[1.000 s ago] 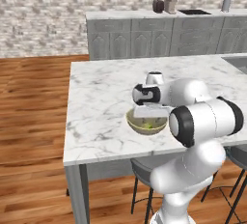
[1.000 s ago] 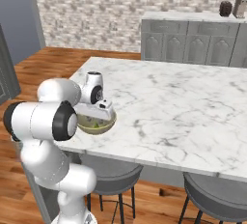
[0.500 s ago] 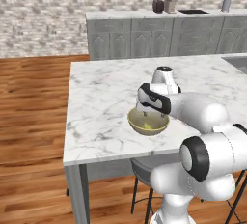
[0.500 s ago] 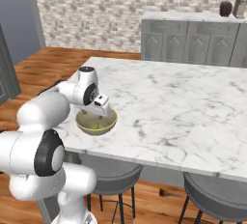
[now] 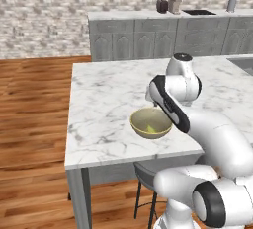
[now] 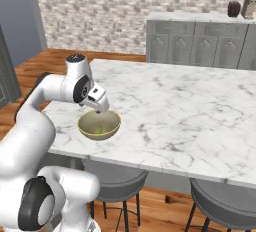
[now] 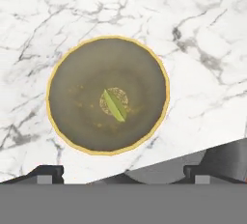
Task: There is a bowl on the dining counter. Grab a lemon wedge from the fridge and place it in the bowl. Then get the liquor bottle and glass cup from the cabinet and place them next to the bowl.
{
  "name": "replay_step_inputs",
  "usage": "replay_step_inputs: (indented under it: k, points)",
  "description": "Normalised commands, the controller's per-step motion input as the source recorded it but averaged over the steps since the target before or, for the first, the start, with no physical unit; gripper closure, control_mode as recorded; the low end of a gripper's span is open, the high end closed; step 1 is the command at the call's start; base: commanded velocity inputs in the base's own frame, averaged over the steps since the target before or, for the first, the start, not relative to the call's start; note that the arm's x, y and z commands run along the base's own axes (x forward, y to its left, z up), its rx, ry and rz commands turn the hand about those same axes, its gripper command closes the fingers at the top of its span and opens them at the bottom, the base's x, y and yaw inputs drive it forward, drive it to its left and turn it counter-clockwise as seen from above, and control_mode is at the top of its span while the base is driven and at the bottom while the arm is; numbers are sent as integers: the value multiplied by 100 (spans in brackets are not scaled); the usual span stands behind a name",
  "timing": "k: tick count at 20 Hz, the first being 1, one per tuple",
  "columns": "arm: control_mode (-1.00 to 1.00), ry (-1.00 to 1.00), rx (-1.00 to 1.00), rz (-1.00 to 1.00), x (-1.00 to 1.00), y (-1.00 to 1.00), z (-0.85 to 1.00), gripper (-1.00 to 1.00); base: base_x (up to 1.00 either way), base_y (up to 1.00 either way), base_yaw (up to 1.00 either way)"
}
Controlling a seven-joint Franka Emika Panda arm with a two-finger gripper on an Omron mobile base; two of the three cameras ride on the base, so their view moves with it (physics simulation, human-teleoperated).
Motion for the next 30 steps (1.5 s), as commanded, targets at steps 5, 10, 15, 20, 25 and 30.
replay_step_inputs:
  k: [5,10,15,20,25,30]
  points:
    - [-100,-10,0,-8,-77,-3,89,-100,0,0,0]
    - [-100,-10,0,-6,-61,-9,98,-100,0,0,0]
    - [-100,-12,0,-7,-71,-11,86,-100,0,0,0]
    - [-100,-13,0,-3,-74,-7,64,-100,0,0,0]
    - [-100,-14,-2,0,-77,-2,10,-100,0,0,0]
    - [-100,0,0,2,-5,0,-6,-100,0,0,0]
